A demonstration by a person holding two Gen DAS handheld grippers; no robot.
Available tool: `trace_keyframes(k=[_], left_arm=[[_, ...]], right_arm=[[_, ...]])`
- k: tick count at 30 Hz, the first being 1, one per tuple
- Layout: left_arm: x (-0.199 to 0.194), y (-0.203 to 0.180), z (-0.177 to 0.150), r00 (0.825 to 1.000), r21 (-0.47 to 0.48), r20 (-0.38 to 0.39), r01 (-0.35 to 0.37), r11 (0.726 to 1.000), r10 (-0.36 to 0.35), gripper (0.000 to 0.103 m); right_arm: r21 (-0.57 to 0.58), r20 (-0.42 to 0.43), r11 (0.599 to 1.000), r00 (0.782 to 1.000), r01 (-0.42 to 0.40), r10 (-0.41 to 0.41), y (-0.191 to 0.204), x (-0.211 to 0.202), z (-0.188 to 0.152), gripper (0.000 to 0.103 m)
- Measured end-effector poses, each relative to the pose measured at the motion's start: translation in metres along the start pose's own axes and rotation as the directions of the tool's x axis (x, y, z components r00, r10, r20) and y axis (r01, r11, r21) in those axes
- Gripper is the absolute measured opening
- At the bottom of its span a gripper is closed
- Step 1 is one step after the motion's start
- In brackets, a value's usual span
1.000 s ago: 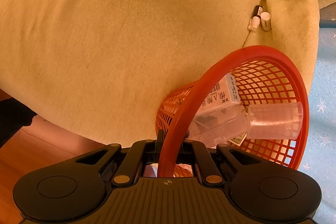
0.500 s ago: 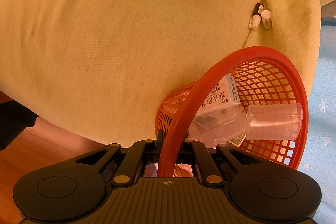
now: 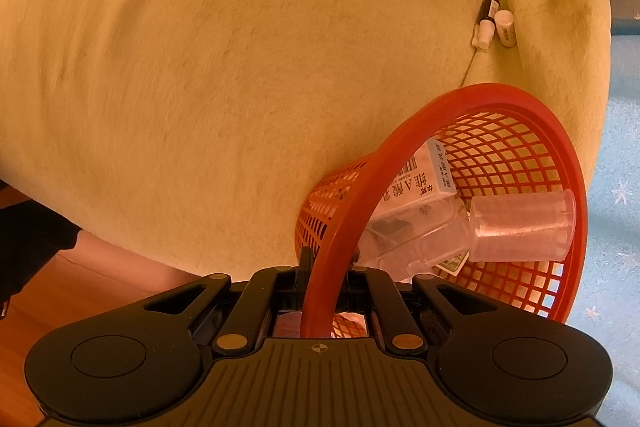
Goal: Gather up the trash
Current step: 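Pull the left tool back and move it to the black stick, then close the left tool on the black stick and lift it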
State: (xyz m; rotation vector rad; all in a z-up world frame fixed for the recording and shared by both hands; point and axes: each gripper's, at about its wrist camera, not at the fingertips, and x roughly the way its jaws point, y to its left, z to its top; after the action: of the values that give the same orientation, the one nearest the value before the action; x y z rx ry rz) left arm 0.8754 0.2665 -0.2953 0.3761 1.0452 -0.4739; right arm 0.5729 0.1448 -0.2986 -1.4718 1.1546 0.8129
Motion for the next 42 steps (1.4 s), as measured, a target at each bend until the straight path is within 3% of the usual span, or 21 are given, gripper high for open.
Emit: trace_keyframes(k=[5, 15, 23, 26, 32, 42], left_arm=[[0.035, 0.005, 0.004, 1.0, 0.001, -0.004, -0.016, 1.0, 0.016, 0.066], [0.097, 0.017, 0.01, 0.997, 0.012, -0.023, -0.072, 0.997, 0.072, 0.047], [0.124, 0.015, 0.014, 0.996, 0.013, -0.043, -0.072, 0.997, 0.073, 0.03], [0.124, 0.01, 0.014, 0.997, 0.03, -0.04, -0.072, 0.997, 0.073, 0.019], [0.106, -0.004, -0.005, 0.998, 0.053, -0.048, -0.048, 0.997, 0.051, 0.018], [0.047, -0.037, -0.096, 0.995, -0.002, -0.099, 0.008, 1.0, -0.008, 0.018]], right_arm=[[0.011, 0.004, 1.0, 1.0, -0.012, 0.012, -0.003, 0.0, 0.0, 0.003], [0.037, 0.019, 0.999, 0.999, -0.039, 0.039, -0.013, -0.002, -0.004, 0.003], [0.045, 0.027, 0.998, 0.998, -0.052, 0.051, -0.017, -0.001, -0.006, 0.003], [0.046, 0.028, 0.997, 0.998, -0.056, 0.055, -0.018, -0.002, -0.005, 0.002], [0.049, 0.029, 0.997, 0.998, -0.061, 0.06, -0.019, -0.003, -0.005, 0.002], [0.047, 0.025, 0.998, 0.998, -0.052, 0.051, -0.017, -0.005, -0.005, 0.003]])
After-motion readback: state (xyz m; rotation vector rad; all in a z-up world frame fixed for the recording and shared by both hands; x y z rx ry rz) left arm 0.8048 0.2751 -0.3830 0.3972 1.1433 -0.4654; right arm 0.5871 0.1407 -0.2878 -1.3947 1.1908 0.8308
